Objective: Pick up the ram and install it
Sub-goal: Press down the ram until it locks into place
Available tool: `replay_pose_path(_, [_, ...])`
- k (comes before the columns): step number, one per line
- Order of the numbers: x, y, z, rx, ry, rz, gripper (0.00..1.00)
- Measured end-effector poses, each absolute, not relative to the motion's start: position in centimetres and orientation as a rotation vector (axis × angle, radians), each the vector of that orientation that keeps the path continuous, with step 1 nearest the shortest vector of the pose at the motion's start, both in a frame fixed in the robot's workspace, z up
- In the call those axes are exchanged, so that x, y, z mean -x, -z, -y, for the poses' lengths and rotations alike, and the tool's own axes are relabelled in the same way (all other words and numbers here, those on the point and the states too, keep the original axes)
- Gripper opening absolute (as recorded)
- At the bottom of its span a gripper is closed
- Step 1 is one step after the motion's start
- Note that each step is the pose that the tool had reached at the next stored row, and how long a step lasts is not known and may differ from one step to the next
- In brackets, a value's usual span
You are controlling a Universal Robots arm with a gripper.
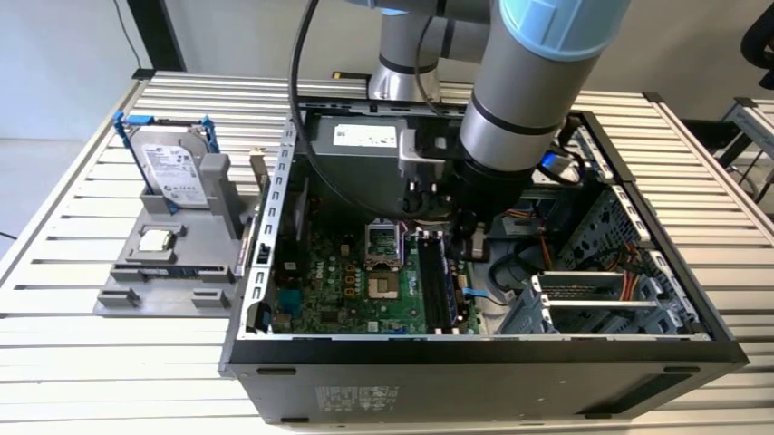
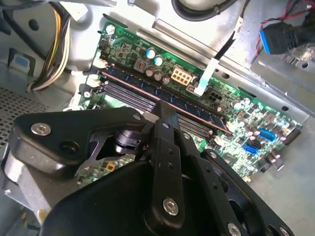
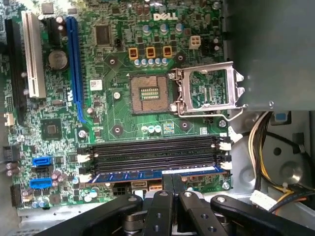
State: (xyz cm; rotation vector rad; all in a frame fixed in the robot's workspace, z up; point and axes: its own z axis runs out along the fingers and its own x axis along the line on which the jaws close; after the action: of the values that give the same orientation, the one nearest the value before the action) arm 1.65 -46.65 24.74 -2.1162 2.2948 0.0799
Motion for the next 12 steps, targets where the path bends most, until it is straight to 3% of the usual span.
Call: replay_pose_path(12, [-1.65,-24.32,46.95,2.193,-0.071,-2.235,0.00])
